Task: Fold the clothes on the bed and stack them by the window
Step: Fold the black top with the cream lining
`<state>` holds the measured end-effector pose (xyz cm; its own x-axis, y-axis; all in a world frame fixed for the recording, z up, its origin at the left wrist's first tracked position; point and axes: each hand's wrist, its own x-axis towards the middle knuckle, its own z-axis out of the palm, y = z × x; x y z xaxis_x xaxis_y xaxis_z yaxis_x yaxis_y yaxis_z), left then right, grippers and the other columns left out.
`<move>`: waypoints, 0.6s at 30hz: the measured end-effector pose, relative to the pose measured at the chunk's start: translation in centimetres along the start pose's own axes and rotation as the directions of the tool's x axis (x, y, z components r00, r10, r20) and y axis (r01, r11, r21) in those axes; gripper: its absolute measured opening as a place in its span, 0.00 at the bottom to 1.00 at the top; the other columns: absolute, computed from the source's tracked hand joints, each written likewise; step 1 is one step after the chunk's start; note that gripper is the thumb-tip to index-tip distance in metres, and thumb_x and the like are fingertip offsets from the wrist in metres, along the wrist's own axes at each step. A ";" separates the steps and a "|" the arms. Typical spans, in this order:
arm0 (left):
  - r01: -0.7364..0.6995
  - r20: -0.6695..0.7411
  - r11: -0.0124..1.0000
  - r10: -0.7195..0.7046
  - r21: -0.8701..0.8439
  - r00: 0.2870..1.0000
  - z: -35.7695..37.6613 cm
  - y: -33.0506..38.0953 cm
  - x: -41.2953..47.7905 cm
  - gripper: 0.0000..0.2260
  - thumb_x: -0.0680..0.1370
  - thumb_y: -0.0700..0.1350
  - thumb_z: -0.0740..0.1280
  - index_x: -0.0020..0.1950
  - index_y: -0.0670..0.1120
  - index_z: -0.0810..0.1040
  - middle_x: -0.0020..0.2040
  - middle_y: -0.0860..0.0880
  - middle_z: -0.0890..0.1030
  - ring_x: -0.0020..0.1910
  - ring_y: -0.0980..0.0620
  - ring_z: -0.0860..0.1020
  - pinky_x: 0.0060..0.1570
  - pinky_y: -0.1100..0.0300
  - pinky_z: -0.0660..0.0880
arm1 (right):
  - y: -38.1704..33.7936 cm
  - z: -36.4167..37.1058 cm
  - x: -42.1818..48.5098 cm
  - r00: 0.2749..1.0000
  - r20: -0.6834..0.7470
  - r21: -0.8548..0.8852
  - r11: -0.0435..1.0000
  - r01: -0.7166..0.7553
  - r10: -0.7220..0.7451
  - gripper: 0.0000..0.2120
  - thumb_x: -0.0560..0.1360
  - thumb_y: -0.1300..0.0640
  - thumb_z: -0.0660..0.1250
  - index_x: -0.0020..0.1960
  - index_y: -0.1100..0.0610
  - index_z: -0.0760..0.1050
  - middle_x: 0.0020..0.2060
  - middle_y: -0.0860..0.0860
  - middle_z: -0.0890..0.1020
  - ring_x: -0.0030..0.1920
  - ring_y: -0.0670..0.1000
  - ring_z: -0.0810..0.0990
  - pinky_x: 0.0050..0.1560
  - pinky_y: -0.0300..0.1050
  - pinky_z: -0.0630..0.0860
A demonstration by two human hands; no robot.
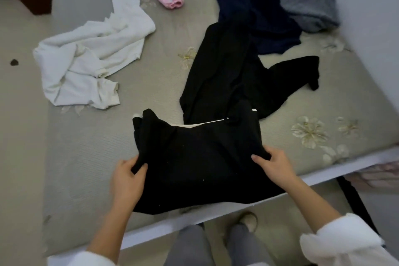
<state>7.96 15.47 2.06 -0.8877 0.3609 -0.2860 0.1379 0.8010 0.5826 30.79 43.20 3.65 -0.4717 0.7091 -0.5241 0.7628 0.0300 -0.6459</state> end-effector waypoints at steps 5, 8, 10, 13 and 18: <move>-0.176 0.156 0.984 0.171 0.023 0.973 5.3 9.6 -1.0 0.13 0.78 0.48 0.65 0.61 0.49 0.79 0.45 0.45 0.76 0.42 0.50 0.74 0.40 0.56 0.68 | 4.5 -8.1 -1.4 0.990 -0.090 0.065 0.992 -0.105 0.110 0.08 0.75 0.54 0.69 0.52 0.55 0.80 0.43 0.52 0.84 0.45 0.54 0.82 0.53 0.55 0.78; -0.267 0.216 0.963 0.254 0.031 0.943 9.1 15.5 -2.4 0.14 0.78 0.48 0.65 0.64 0.51 0.78 0.47 0.45 0.78 0.46 0.47 0.77 0.45 0.54 0.73 | 8.3 -13.6 -2.1 0.977 -0.167 0.099 0.988 -0.118 0.134 0.06 0.75 0.55 0.70 0.50 0.55 0.81 0.42 0.51 0.84 0.44 0.53 0.82 0.51 0.52 0.78; -0.307 0.215 0.951 0.294 0.029 0.932 11.9 19.5 -4.0 0.16 0.78 0.48 0.65 0.66 0.53 0.77 0.48 0.47 0.76 0.47 0.49 0.76 0.49 0.53 0.74 | 11.3 -17.3 -2.5 0.969 -0.189 0.147 0.980 -0.133 0.159 0.06 0.74 0.56 0.71 0.50 0.55 0.81 0.43 0.51 0.84 0.46 0.54 0.83 0.53 0.53 0.78; -0.374 0.215 0.926 0.355 0.051 0.910 16.6 25.2 -7.0 0.15 0.78 0.48 0.65 0.65 0.55 0.77 0.44 0.52 0.72 0.42 0.53 0.73 0.42 0.58 0.69 | 16.3 -23.0 -3.2 0.954 -0.205 0.223 0.960 -0.170 0.217 0.08 0.73 0.56 0.71 0.52 0.55 0.82 0.44 0.51 0.85 0.47 0.54 0.83 0.55 0.55 0.78; -0.505 0.369 0.860 0.447 0.076 0.815 24.2 34.0 -10.2 0.14 0.79 0.46 0.64 0.65 0.54 0.77 0.43 0.53 0.69 0.38 0.57 0.68 0.37 0.62 0.63 | 23.0 -31.2 -4.2 0.899 -0.311 0.322 0.924 -0.207 0.310 0.06 0.74 0.56 0.70 0.50 0.53 0.82 0.44 0.49 0.84 0.48 0.53 0.82 0.55 0.54 0.78</move>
<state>32.36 50.60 6.38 -0.5000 0.8281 -0.2534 0.6003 0.5423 0.5878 64.10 62.87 8.27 -0.0500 0.8656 -0.4982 0.6596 -0.3460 -0.6673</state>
